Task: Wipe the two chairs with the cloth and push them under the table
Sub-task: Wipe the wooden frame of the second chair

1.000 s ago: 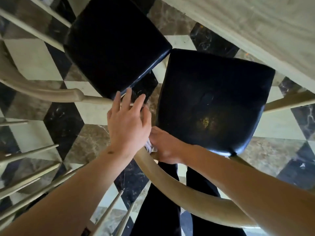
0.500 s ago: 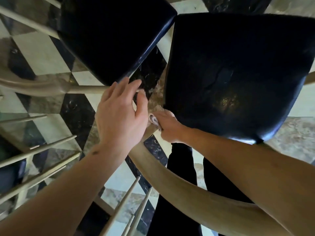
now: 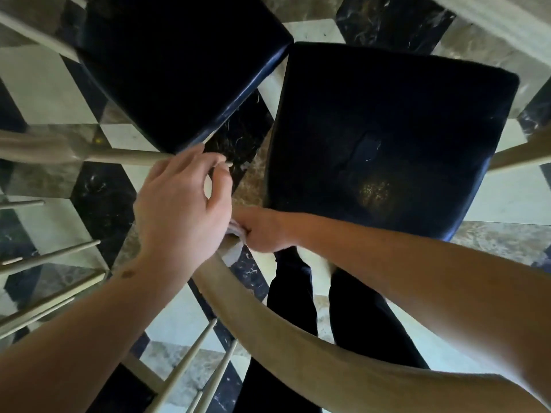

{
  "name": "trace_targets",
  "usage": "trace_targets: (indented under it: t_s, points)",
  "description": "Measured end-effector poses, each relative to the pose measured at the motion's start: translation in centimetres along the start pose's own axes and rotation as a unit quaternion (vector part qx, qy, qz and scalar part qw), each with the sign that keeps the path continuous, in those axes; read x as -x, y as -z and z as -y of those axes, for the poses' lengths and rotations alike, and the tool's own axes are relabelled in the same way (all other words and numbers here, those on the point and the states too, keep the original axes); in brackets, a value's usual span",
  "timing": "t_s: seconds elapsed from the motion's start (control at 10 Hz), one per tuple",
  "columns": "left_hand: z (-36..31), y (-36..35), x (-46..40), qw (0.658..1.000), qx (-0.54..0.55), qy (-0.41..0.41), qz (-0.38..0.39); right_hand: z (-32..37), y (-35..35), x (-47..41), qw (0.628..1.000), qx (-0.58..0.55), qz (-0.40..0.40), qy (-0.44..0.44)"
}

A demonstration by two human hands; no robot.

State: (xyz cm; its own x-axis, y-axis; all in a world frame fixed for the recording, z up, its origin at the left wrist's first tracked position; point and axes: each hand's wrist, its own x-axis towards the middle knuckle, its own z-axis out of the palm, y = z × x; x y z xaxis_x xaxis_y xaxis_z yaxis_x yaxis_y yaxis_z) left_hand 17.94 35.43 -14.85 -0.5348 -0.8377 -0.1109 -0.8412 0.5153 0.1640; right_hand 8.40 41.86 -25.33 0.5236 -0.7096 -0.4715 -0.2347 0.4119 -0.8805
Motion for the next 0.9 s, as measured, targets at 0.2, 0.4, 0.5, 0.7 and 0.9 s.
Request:
trace_targets:
  t_s: [0.2,0.4,0.5,0.7,0.9]
  points:
    - [0.5,-0.8,0.4,1.000,0.014,0.005,-0.011,-6.0,-0.6,-2.6,0.993,-0.034,-0.061,-0.097]
    - [-0.2,-0.1,0.5,0.999,0.022,0.039,0.012,-4.7,3.6,2.9,0.951,-0.168,-0.144,-0.214]
    - [-0.8,0.6,0.7,0.998,0.011,0.047,0.028,-4.0,8.8,11.7,0.945,-0.061,-0.136,-0.290]
    - [-4.1,1.8,2.4,0.994,-0.011,0.057,0.096,-2.2,9.7,25.1,0.891,0.089,-0.032,-0.444]
    - [-13.9,1.1,10.5,0.967,0.041,-0.145,0.203,-1.4,7.1,29.4,0.869,0.085,0.114,-0.474]
